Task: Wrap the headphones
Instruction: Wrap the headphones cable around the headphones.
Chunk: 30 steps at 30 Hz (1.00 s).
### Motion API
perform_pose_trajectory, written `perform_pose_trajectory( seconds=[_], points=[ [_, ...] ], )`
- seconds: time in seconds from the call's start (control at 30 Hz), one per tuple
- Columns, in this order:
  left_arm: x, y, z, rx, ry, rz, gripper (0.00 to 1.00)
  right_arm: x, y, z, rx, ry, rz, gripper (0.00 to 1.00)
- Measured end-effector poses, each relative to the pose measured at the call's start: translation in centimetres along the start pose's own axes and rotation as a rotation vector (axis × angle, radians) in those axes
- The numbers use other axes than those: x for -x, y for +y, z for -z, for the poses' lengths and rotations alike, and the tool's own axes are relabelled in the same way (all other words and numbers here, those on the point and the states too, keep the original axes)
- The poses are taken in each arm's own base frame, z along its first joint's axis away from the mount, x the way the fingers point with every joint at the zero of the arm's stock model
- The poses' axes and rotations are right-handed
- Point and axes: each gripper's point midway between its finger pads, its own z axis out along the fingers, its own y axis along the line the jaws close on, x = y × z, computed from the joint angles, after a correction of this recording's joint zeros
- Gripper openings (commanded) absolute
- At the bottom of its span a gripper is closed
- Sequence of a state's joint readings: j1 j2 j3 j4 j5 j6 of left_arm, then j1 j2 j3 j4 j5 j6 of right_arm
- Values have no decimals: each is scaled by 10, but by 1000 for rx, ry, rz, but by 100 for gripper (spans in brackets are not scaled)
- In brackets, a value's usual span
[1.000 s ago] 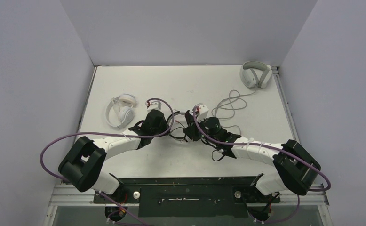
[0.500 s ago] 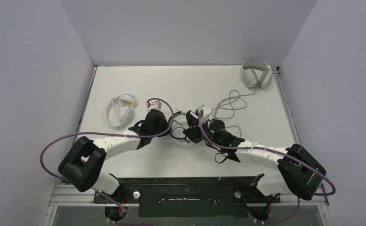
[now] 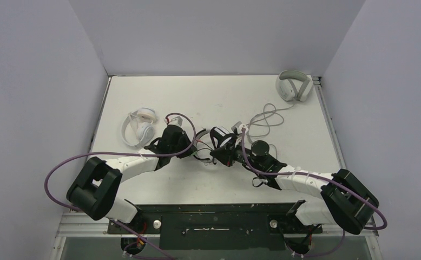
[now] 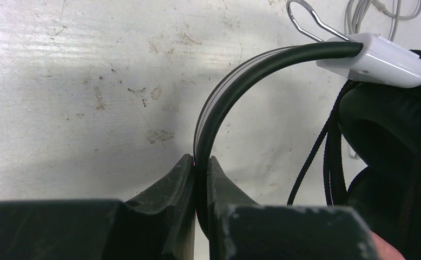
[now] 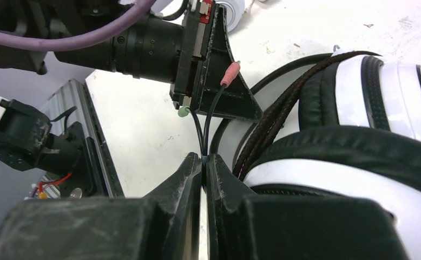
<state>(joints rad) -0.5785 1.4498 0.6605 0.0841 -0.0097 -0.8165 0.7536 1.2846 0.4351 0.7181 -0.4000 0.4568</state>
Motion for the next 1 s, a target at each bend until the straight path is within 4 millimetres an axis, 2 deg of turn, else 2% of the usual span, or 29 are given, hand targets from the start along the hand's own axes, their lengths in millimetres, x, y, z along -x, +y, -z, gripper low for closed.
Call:
perform_pose_trajectory(
  seconds=[0.37, 0.57, 0.9, 1.0],
  points=[
    [13, 7, 4, -6, 4, 34, 0, 11, 18, 1, 118, 0, -11, 0],
    [41, 16, 1, 34, -10, 32, 0, 20, 35, 0, 200, 4, 3, 0],
    [42, 27, -6, 100, 32, -13, 0, 8, 31, 3, 191, 59, -19, 0],
    [42, 33, -7, 126, 27, -31, 0, 10, 21, -1, 123, 69, -38, 0]
  ],
)
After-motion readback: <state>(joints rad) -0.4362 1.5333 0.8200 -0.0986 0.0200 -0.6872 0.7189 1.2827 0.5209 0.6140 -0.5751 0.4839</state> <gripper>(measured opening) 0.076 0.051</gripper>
